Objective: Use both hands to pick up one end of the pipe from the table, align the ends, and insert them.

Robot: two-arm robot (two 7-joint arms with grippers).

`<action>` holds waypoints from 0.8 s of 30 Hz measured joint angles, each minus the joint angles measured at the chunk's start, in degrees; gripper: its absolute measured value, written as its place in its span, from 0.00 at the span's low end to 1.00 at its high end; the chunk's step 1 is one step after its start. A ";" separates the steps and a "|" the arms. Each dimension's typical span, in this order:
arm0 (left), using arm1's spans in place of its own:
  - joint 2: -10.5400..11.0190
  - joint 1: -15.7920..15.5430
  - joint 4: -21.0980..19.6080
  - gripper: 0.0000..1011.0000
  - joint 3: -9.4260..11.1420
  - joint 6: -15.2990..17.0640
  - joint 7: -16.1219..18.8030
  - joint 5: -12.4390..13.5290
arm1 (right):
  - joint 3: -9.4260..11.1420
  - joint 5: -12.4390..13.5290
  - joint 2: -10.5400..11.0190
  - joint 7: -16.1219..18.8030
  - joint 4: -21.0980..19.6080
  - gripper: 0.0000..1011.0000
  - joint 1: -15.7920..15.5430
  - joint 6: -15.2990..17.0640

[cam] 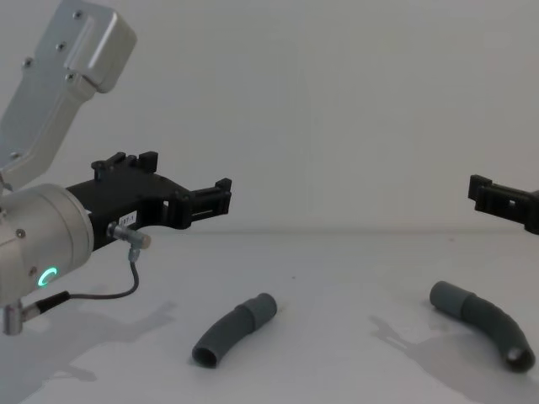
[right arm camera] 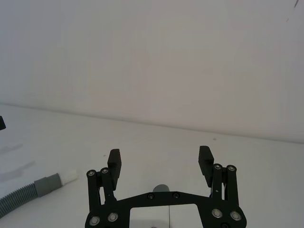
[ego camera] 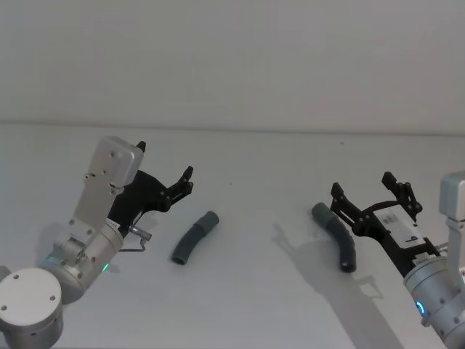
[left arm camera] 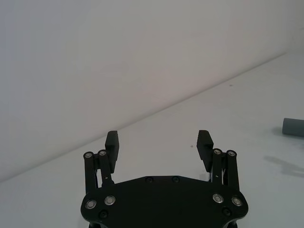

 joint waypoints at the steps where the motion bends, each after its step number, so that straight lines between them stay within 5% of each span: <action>1: 0.00 0.00 0.00 0.99 0.00 0.00 0.00 0.00 | -0.01 0.00 0.00 0.00 0.00 0.99 0.00 0.00; 24: 0.00 0.00 0.01 0.99 0.00 0.01 0.00 -0.03 | -0.02 -0.06 0.00 0.04 0.00 0.99 0.00 0.00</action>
